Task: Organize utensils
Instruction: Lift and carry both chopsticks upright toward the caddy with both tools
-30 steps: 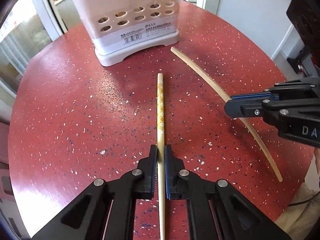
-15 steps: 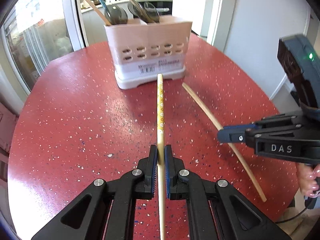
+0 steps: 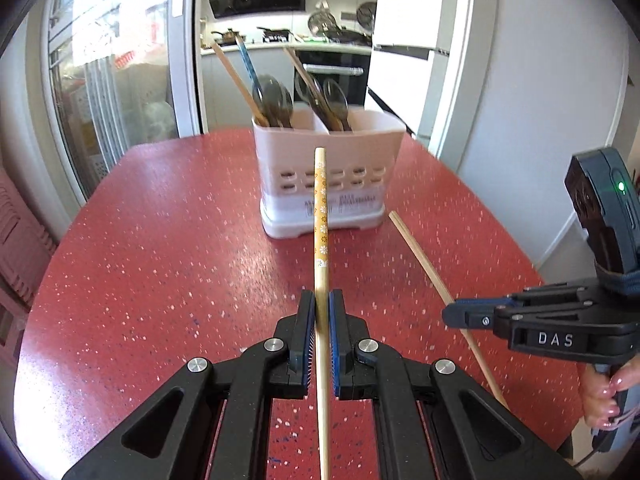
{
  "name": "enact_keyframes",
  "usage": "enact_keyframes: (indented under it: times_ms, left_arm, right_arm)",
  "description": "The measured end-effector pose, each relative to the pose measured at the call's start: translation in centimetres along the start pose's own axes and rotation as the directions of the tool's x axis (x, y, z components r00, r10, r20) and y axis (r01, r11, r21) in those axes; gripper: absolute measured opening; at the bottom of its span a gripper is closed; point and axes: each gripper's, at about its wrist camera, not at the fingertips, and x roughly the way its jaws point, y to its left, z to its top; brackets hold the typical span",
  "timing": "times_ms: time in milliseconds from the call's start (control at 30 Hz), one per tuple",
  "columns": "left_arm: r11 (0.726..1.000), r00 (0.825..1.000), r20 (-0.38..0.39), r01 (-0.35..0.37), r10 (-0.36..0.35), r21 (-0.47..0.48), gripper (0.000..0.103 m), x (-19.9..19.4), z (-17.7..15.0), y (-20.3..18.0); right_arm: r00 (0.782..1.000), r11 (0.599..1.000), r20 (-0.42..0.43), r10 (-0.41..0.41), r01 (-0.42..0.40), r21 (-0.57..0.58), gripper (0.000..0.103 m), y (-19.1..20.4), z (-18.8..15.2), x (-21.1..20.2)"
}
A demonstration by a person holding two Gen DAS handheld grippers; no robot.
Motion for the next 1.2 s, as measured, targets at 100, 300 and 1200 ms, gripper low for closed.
enact_keyframes:
  times_ms: [100,300,1200]
  left_arm:
    - [1.000,1.000,0.030,0.004,-0.003,-0.014,0.036,-0.6,0.7,0.1]
    - [0.999,0.996,0.089,0.013,-0.010,-0.032,0.036,-1.4,2.2,0.0]
    - [0.989,0.952,0.306,0.028,0.018,-0.147,0.036,0.5,14.5,4.3]
  right_arm:
    - [1.000,1.000,0.023,0.006,-0.006,-0.003,0.006,0.3,0.3,-0.7]
    - [0.994,0.999,0.099,0.039,-0.037,-0.023,0.006,1.0,1.3,-2.6]
    - [0.901,0.986,0.409,0.146,-0.098,-0.136,0.006,2.1,13.1,-7.0]
